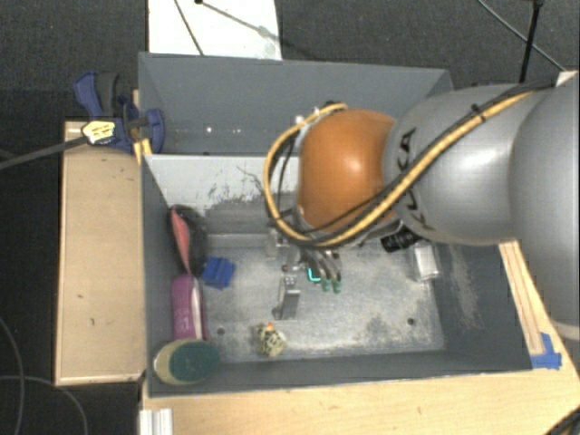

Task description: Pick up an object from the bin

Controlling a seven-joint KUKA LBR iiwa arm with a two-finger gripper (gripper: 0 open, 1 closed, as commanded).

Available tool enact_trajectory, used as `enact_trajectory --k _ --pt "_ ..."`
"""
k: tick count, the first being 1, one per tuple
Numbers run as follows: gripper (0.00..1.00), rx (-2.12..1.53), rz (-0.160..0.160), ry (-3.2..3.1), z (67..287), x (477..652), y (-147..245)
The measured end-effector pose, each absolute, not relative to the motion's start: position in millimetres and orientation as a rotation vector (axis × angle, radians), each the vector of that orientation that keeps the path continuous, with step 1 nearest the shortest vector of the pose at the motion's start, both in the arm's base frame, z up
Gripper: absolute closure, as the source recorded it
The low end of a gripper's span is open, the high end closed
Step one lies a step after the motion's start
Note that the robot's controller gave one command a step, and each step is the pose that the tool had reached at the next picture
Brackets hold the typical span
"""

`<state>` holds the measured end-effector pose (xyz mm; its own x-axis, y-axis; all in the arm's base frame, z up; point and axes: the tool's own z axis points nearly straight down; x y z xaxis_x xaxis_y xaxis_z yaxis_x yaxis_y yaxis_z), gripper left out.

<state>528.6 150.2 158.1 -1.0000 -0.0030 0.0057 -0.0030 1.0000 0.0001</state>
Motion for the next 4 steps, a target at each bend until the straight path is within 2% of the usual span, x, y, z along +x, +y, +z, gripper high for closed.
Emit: enact_trajectory --k 1,2,3,4 --pt "0.00 -0.006 -0.001 -3.137 66 553.0 191" --pt "0.00 -0.032 0.006 -3.144 71 579.0 234" --pt "1.00 -0.042 0.004 -3.147 72 579.8 232" --pt "1.00 -0.065 -0.007 -3.149 139 576.2 247"
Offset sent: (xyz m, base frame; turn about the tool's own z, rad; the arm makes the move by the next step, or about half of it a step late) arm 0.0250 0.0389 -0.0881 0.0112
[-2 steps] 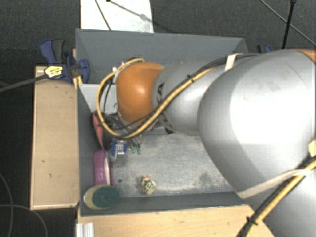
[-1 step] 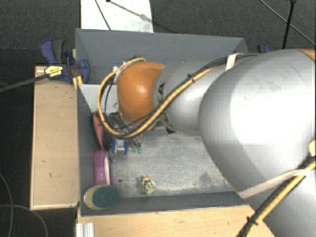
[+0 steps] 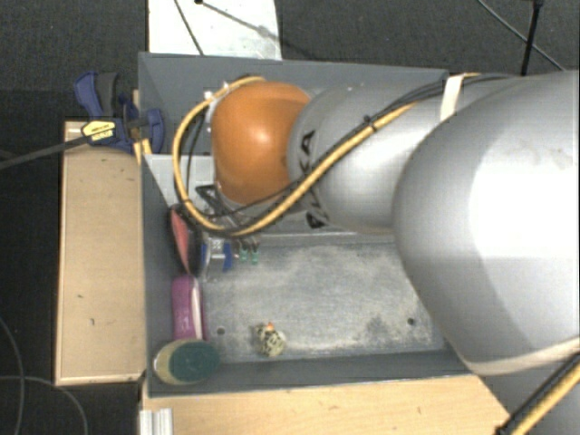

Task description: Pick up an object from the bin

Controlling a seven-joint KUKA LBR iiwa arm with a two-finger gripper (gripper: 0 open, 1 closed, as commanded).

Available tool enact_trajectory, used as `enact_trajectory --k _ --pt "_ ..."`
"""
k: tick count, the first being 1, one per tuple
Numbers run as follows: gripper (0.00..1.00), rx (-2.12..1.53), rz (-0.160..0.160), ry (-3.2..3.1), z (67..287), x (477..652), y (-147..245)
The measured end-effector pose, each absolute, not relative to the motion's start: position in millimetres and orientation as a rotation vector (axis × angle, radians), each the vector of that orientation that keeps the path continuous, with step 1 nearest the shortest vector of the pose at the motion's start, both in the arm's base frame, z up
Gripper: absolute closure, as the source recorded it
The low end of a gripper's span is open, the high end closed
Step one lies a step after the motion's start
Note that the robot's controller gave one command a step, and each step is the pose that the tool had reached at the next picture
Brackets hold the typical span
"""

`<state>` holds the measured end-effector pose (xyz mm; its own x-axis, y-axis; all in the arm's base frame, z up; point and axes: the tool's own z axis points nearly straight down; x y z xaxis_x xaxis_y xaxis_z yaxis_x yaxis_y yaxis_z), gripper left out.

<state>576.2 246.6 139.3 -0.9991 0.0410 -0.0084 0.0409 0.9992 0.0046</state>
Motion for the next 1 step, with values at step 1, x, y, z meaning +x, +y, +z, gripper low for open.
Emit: enact_trajectory --k 1 --pt "1.00 0.072 0.007 3.131 235.2 543.8 221.5"
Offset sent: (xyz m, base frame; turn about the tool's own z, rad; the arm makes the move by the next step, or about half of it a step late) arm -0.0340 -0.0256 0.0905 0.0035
